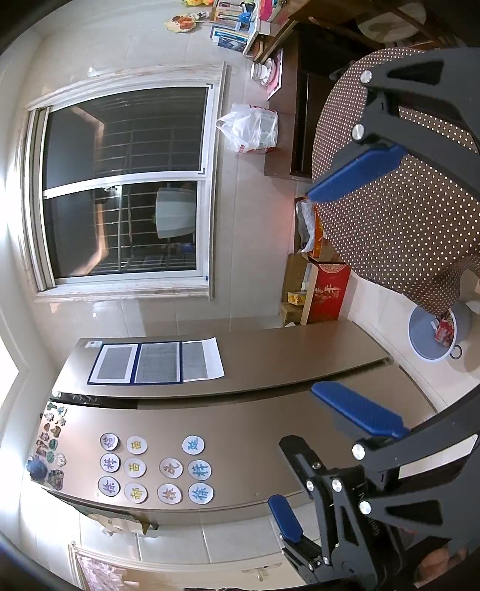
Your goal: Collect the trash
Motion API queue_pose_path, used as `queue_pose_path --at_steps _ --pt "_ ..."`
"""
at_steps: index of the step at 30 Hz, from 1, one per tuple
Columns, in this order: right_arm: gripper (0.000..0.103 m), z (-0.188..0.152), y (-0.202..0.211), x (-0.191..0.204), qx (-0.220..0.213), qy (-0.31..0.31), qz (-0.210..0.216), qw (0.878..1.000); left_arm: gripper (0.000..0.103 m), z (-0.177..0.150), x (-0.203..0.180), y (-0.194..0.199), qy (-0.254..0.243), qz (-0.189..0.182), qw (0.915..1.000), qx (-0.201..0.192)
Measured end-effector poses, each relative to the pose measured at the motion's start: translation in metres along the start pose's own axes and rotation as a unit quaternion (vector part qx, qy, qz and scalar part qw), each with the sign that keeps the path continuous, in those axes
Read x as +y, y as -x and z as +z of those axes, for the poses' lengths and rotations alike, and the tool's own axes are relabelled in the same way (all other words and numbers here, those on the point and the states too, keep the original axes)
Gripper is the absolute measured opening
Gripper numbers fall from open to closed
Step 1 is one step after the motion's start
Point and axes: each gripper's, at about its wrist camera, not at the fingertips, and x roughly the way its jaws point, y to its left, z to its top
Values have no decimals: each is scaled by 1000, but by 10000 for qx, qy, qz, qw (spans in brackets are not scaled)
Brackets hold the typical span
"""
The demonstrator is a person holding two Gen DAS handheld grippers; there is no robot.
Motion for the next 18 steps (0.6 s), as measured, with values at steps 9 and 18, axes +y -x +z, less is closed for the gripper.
queue_pose_path --at_steps 9,18 --pt "96 -1 -5 2 34 -24 4 10000 95 -2 5 -5 13 -4 10000 48" --pt "96 -4 -9 4 62 -42 19 10000 95 -2 4 -5 1 5 10000 56"
